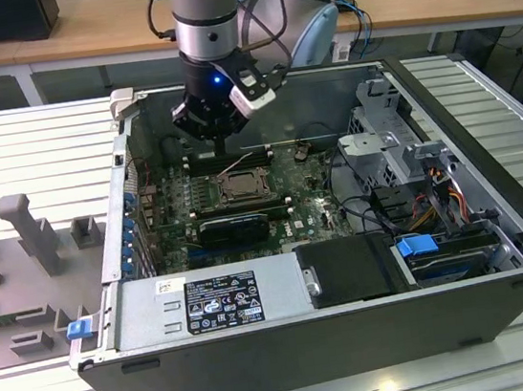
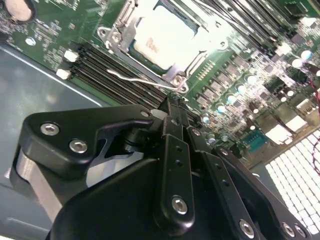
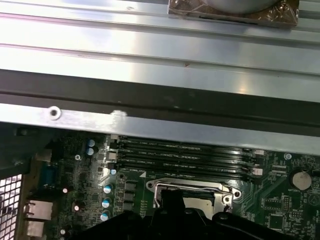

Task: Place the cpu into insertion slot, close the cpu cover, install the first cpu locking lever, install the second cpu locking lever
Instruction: 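Install the first cpu locking lever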

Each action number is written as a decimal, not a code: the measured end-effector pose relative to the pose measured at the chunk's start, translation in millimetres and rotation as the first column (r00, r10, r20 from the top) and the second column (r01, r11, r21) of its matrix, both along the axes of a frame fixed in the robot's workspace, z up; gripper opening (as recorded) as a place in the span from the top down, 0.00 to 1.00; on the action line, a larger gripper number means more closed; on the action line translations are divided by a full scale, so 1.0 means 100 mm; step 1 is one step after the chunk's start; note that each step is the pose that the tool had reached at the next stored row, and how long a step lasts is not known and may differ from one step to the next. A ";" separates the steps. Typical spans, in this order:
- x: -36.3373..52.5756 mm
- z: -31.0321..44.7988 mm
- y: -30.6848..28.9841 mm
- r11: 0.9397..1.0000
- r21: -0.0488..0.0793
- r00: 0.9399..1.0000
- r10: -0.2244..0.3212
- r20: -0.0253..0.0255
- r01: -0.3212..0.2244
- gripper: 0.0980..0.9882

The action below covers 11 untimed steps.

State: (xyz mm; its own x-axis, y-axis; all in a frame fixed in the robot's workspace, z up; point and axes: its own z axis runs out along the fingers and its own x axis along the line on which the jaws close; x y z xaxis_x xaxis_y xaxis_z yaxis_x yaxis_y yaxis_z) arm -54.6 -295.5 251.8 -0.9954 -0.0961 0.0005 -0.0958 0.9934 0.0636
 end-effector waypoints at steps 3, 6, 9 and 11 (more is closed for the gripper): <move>0.078 -0.029 -0.010 1.000 0.010 1.000 0.000 0.000 0.000 0.99; 0.107 -0.049 -0.010 0.998 0.060 1.000 -0.009 0.000 0.009 0.99; 0.129 -0.121 -0.010 0.997 0.063 0.999 -0.037 0.000 0.037 0.99; 0.139 -0.163 -0.008 0.997 0.063 0.999 -0.039 0.000 0.039 0.99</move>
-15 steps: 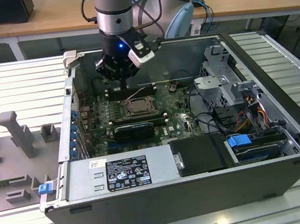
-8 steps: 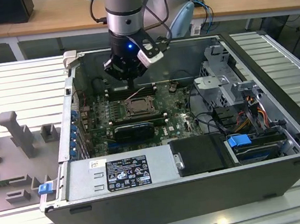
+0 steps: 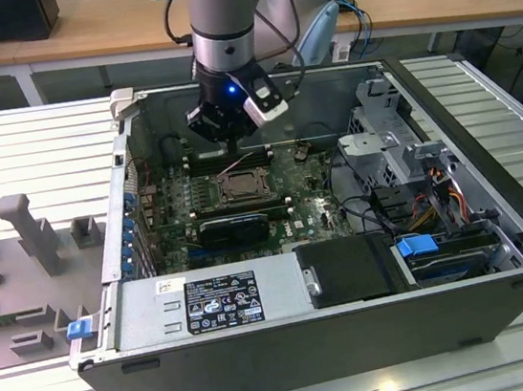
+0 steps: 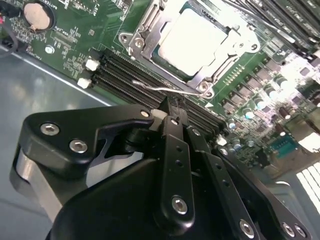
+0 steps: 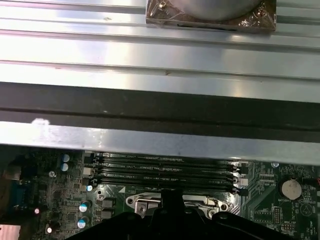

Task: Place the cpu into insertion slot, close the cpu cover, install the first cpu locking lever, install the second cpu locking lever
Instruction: 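Install the first cpu locking lever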

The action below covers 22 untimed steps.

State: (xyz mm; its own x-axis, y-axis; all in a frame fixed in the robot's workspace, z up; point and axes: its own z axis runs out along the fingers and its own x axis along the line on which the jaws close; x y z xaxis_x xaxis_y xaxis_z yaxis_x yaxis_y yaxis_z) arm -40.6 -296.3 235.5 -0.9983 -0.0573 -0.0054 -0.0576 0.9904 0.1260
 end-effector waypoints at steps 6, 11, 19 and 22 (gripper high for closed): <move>0.008 -0.054 0.003 1.000 0.000 1.000 0.000 0.001 0.000 0.99; 0.009 -0.060 0.006 1.000 0.000 1.000 0.000 0.001 0.000 0.99; 0.080 -0.105 0.052 1.000 0.000 1.000 0.000 0.001 0.000 0.99; 0.131 -0.132 0.052 1.000 0.000 1.000 0.000 0.001 0.000 0.99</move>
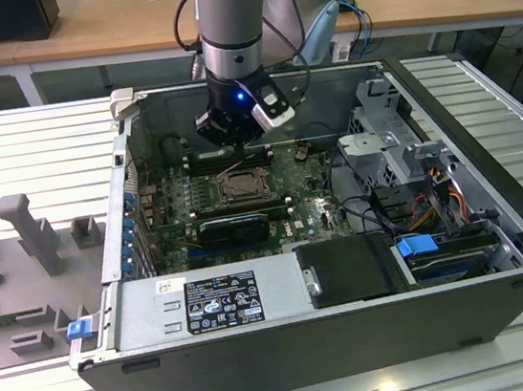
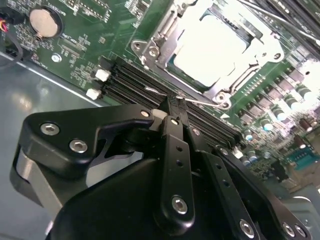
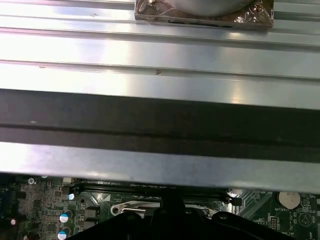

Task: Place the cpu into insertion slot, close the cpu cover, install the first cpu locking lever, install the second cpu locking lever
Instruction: 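Install the first cpu locking lever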

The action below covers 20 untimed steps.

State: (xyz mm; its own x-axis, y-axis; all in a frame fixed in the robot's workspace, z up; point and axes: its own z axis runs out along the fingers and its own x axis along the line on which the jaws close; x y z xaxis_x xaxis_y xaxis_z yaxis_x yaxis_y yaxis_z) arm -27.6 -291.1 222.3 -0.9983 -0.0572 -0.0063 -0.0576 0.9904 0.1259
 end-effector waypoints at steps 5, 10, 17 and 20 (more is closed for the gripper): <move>0.089 -0.077 0.000 1.000 0.000 1.000 0.000 0.000 0.000 0.99; 0.127 -0.137 0.000 1.000 0.000 1.000 0.000 0.000 0.000 0.99; 0.136 -0.172 0.000 1.000 -0.006 1.000 0.000 0.001 0.000 0.99; 0.135 -0.183 0.000 1.000 -0.015 1.000 0.000 0.000 0.000 0.99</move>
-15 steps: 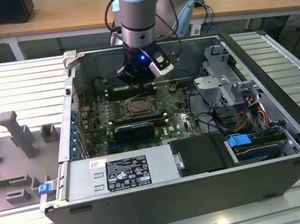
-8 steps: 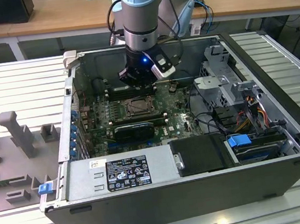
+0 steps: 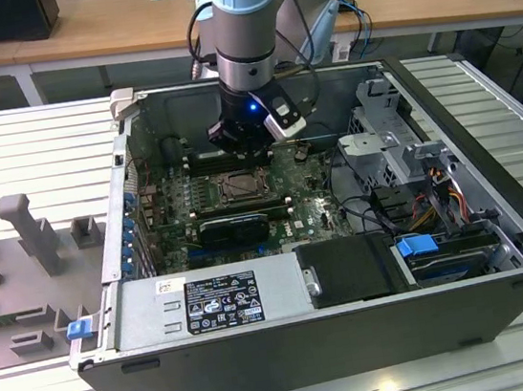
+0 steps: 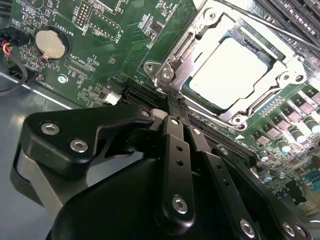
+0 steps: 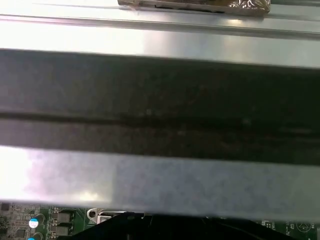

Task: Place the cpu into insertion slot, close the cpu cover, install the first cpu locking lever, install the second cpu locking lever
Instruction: 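Install the first cpu locking lever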

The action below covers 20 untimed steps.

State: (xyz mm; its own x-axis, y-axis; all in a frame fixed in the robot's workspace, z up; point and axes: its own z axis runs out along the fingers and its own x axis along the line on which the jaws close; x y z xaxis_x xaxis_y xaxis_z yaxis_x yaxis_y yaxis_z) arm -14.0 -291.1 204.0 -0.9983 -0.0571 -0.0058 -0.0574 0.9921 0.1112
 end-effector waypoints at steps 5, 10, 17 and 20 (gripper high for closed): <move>0.000 -0.024 0.000 1.000 -0.006 1.000 0.000 0.000 0.000 0.99; 0.000 -0.019 0.000 1.000 0.002 1.000 0.000 0.000 0.000 0.99; 0.000 0.158 -0.022 1.000 0.000 1.000 0.000 0.000 0.000 0.99; 0.000 0.158 -0.044 1.000 0.000 1.000 0.000 0.000 0.000 0.99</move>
